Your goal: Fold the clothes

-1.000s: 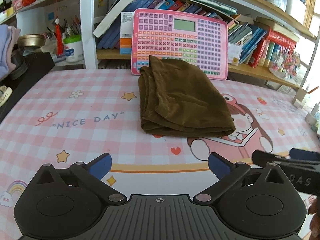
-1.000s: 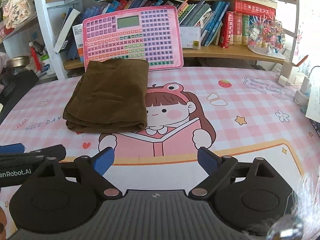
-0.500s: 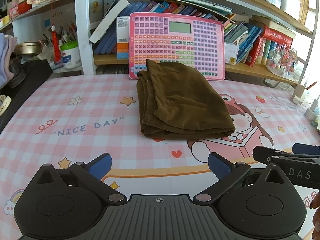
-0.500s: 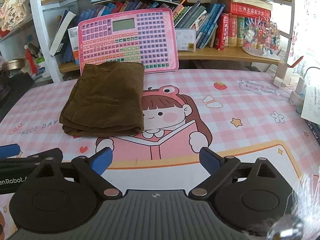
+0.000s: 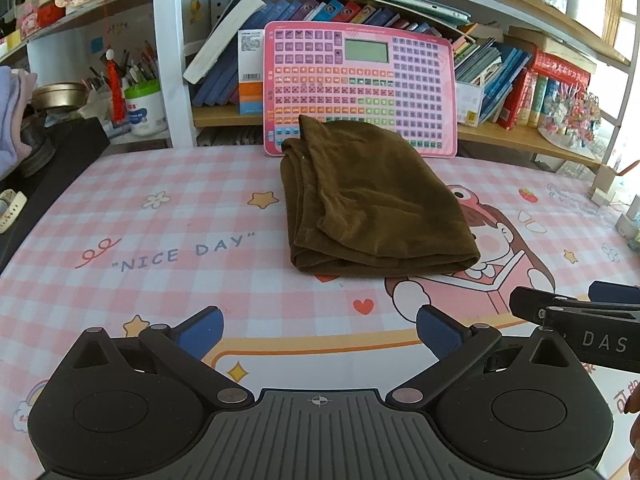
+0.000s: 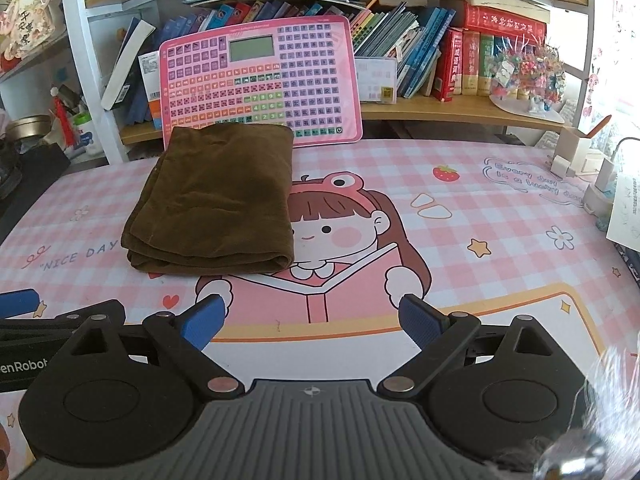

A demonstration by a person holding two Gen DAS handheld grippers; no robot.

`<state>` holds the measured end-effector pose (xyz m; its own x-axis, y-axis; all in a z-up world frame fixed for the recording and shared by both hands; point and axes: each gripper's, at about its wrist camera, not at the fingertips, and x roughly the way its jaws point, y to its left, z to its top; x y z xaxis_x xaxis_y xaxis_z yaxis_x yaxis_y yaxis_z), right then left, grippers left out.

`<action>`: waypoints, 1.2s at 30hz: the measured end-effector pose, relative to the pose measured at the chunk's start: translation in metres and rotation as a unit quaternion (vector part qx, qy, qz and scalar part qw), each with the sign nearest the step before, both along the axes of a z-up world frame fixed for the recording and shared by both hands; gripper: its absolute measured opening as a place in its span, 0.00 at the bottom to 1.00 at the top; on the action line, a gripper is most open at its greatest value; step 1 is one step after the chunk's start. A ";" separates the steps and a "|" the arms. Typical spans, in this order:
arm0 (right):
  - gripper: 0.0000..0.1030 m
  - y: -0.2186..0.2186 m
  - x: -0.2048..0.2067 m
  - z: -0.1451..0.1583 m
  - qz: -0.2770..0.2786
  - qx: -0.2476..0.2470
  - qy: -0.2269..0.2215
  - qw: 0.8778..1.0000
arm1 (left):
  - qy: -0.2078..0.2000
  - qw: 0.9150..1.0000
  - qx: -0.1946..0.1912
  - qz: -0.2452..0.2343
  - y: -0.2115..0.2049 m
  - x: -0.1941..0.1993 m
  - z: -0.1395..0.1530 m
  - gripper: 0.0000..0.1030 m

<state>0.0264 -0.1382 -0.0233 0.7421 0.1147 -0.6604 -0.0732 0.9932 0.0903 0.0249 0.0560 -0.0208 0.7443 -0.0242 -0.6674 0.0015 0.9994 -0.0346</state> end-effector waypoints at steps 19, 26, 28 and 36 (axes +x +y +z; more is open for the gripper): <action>0.91 0.001 0.002 -0.001 -0.002 -0.005 0.001 1.000 | 0.002 1.000 -0.002 -0.003 0.001 0.002 -0.001 1.00; 0.91 0.002 0.002 -0.001 -0.002 -0.006 0.002 1.000 | 0.002 1.000 -0.003 -0.003 0.002 0.002 -0.001 1.00; 0.91 0.002 0.002 -0.001 -0.002 -0.006 0.002 1.000 | 0.002 1.000 -0.002 -0.003 0.002 0.002 -0.001 1.00; 0.91 0.002 0.003 -0.001 -0.002 -0.006 0.002 1.000 | 0.003 1.000 -0.003 -0.003 0.002 0.002 0.000 1.00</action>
